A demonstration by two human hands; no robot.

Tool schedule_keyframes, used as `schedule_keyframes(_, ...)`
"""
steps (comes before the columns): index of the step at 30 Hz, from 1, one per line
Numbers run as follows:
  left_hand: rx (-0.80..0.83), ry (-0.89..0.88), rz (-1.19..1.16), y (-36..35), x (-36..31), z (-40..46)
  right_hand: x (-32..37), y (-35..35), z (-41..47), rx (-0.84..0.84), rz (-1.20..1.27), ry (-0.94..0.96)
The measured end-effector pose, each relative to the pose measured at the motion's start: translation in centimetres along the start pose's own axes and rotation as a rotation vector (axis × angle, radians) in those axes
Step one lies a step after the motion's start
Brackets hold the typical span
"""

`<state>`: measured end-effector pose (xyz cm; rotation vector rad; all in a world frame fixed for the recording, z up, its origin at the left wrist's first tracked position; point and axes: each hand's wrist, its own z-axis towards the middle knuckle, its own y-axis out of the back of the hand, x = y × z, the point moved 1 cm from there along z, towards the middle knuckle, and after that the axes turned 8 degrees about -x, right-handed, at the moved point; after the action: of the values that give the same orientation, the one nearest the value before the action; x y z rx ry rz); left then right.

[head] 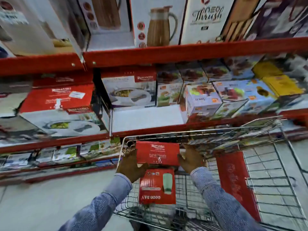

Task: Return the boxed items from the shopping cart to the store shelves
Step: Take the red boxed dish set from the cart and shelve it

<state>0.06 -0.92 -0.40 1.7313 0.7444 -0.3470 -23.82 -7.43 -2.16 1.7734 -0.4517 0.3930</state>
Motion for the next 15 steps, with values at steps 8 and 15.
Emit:
schedule_keyframes(8,0.159,0.479,-0.237,-2.4,1.5,3.8,-2.3,-4.1,0.9,0.207,0.274,-0.348)
schedule_keyframes(15,0.026,0.555,-0.326,-3.1,3.8,4.9,-3.5,-4.7,1.5,0.137,0.499,-0.395)
